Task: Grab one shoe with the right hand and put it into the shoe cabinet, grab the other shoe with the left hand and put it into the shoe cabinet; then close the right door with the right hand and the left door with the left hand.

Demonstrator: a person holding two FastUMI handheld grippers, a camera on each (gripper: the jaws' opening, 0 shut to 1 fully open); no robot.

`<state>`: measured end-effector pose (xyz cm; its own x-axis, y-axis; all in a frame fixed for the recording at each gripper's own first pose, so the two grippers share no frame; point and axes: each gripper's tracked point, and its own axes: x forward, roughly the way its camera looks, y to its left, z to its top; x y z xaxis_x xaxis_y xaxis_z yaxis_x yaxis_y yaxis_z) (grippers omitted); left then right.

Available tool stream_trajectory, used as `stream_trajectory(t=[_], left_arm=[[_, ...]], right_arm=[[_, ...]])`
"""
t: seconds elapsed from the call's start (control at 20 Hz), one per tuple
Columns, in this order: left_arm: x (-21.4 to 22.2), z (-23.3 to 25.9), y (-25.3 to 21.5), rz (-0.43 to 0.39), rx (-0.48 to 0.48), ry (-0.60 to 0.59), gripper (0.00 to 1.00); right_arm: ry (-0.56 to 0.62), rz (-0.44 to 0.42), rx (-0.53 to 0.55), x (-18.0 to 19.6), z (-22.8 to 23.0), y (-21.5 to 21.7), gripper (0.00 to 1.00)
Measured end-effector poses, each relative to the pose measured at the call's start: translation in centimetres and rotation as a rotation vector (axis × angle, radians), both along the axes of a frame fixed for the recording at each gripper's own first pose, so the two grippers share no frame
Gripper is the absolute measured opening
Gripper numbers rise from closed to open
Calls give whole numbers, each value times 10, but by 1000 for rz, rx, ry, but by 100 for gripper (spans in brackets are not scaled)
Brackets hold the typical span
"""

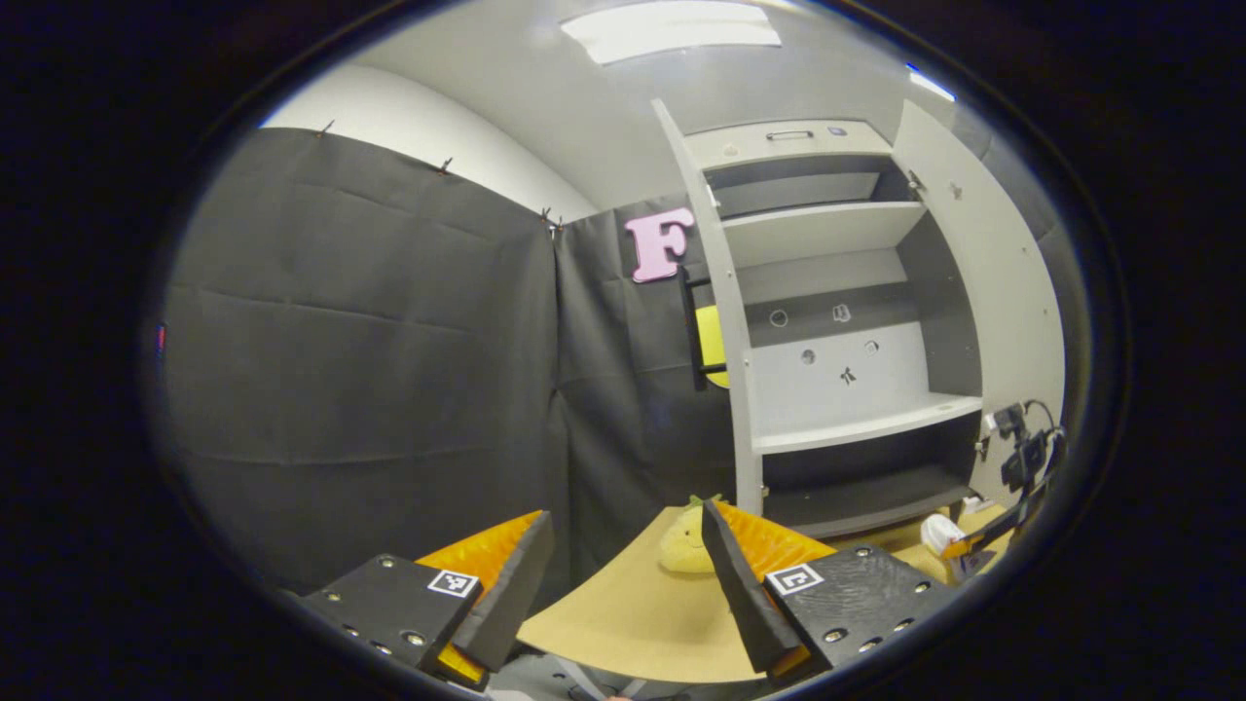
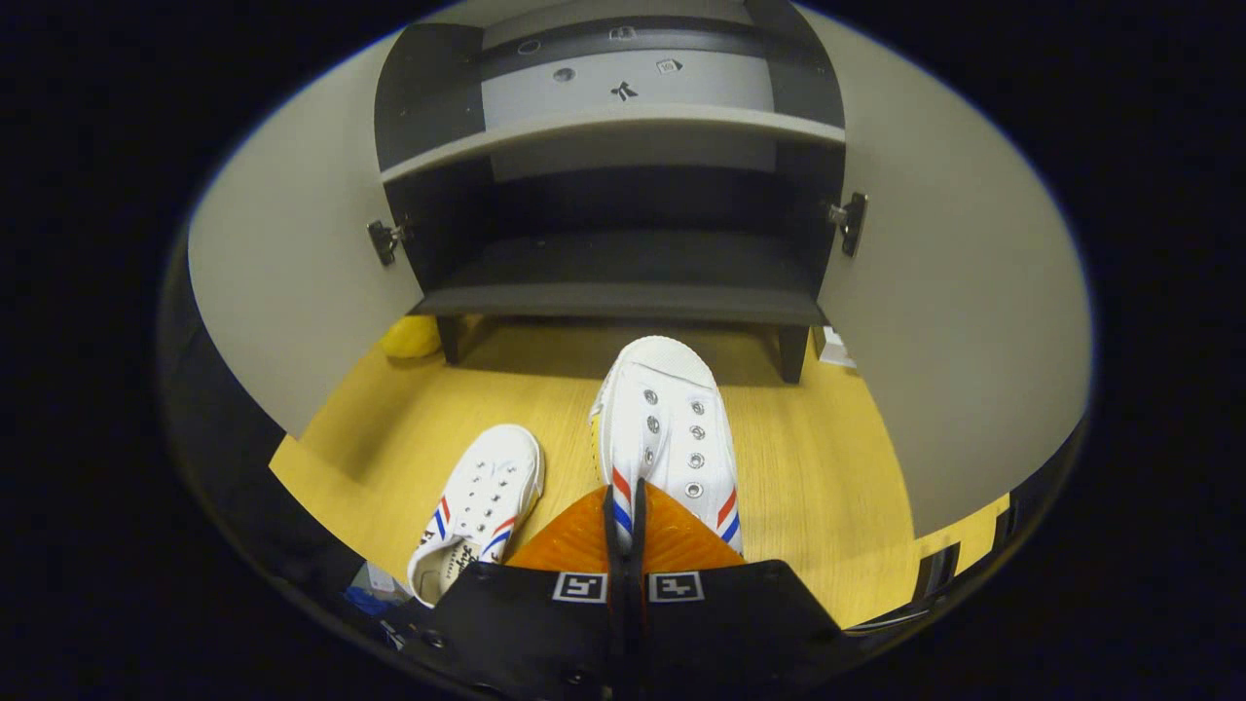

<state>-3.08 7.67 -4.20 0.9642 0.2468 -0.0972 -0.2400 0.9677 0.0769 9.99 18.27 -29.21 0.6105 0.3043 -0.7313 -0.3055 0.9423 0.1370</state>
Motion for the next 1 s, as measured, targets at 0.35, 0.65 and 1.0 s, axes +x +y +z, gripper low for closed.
stream_trajectory(t=[0.35, 0.65, 1.0], left_arm=[[5, -9, -27, -53, -31, 10, 91], [1, -7, -25, -48, -21, 2, 91], [-14, -11, -7, 5, -1, 20, 91]], right_arm=[[-218, 12, 62, 59, 124, 1, 1], [-366, 6, 67, 125, 189, 10, 1], [-423, -71, 48, 216, 219, 17, 1]])
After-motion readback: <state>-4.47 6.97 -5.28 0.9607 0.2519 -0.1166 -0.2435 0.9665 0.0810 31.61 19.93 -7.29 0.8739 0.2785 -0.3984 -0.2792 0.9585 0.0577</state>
